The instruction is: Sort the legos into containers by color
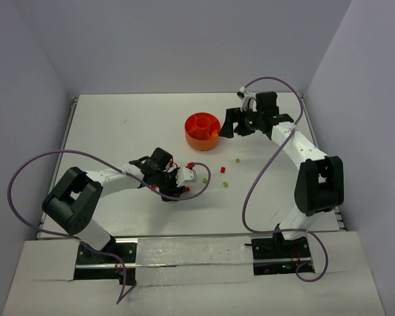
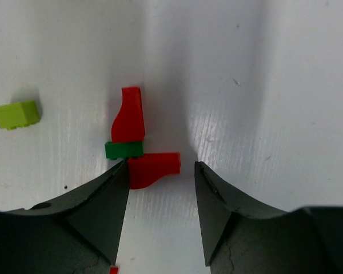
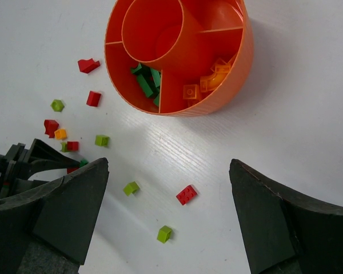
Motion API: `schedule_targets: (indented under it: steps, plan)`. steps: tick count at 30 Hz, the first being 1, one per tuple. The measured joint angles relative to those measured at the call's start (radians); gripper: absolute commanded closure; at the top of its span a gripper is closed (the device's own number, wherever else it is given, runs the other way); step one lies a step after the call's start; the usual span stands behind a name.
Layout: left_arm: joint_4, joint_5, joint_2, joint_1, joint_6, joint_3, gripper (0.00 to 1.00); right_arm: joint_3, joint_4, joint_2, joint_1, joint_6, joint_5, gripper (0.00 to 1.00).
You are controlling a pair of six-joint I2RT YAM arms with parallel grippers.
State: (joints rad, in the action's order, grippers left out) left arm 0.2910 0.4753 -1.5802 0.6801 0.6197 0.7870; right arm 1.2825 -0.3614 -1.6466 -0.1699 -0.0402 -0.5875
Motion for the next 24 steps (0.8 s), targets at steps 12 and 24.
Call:
schedule_targets:
  steps: [12,24]
  plan:
    - [-0.046,-0.044,-0.009,0.006,-0.025,-0.001,0.76,0.000,0.000,0.000,0.000,0.000,-0.001,0.08]
    - [-0.031,-0.055,0.111,0.006,0.009,-0.028,0.92,-0.103,0.043,0.000,-0.052,-0.046,-0.129,0.15]
